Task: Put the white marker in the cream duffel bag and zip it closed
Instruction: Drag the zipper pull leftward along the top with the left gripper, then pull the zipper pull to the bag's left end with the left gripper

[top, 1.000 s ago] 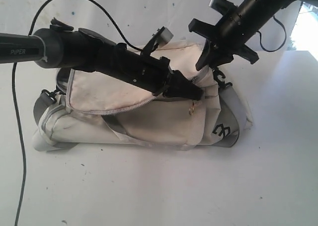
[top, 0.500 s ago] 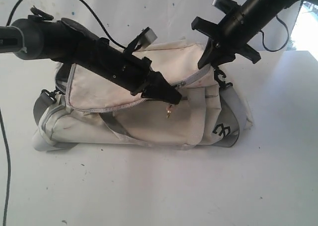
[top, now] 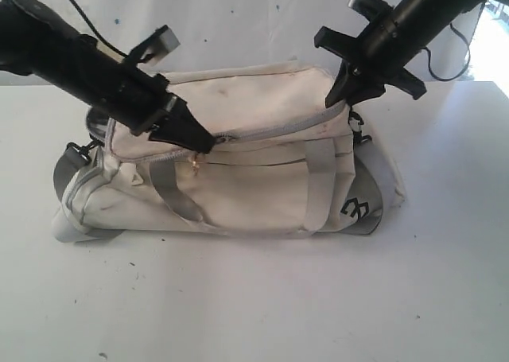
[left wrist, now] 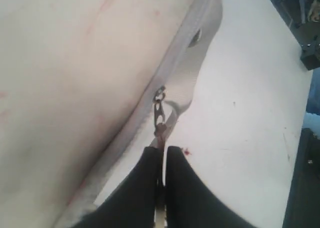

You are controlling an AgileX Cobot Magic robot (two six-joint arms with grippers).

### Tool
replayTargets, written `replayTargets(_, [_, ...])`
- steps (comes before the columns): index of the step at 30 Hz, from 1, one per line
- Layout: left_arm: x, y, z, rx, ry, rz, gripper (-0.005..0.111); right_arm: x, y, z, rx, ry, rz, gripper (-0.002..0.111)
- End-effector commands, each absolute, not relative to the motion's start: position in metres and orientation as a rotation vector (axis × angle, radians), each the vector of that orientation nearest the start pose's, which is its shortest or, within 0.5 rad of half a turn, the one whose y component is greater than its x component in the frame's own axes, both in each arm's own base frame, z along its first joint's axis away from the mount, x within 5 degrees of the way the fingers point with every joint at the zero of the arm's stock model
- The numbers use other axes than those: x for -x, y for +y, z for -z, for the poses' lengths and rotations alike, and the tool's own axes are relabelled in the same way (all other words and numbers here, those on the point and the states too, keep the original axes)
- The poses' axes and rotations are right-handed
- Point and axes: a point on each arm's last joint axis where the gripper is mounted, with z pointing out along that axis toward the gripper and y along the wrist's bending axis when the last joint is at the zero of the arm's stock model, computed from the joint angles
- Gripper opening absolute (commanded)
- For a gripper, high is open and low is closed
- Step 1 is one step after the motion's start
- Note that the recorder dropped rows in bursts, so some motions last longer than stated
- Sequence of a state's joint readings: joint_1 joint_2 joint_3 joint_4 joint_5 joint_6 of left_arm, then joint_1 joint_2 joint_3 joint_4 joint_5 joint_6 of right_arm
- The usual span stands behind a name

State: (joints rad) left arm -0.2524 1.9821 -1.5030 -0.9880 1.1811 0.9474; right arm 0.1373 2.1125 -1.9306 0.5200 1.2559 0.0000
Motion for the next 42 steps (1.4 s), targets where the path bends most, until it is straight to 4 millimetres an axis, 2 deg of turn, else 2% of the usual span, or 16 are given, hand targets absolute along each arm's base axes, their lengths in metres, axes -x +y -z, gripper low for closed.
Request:
replayTargets(1, [-0.371,-0.133,-0.249,-0.982,2.449,1.075,0.000,-0.445,0.087,-0.266,0.032,2.847,-0.603,0.000])
replayTargets(9, [-0.375,-0.079,-0.266,-0.789,2.547,0.917,0.000,-0.447,0.076,-0.265,0.009,2.849,-0.563,0.000])
replayTargets(14, [-0.371,-0.058,-0.278,-0.739,2.577,0.812,0.000,-0.449,0.063,-0.265,-0.039,2.845,-0.558,0.000])
replayTargets(19, [-0.364,-0.041,-0.280,-0.684,2.713,0.594,0.000,-0.450,0.058,-0.265,-0.050,2.845,-0.542,0.000])
replayTargets(25, [-0.354,-0.043,-0.303,-0.656,2.662,0.588,0.000,-0.450,0.057,-0.264,-0.031,2.845,-0.529,0.000])
replayTargets(29, [-0.345,-0.054,-0.328,-0.686,2.506,0.725,0.000,-0.450,0.057,-0.264,-0.031,2.845,-0.529,0.000])
replayTargets(33, [-0.344,-0.065,-0.341,-0.703,2.366,0.873,0.000,-0.450,0.058,-0.265,-0.033,2.844,-0.536,0.000])
replayTargets(36, [-0.343,-0.075,-0.343,-0.735,2.323,0.922,0.000,-0.450,0.060,-0.265,-0.018,2.835,-0.573,0.000])
replayTargets(42, [-0.343,-0.106,-0.329,-0.849,2.342,0.971,0.000,-0.450,0.072,-0.271,0.068,2.776,-0.749,0.000])
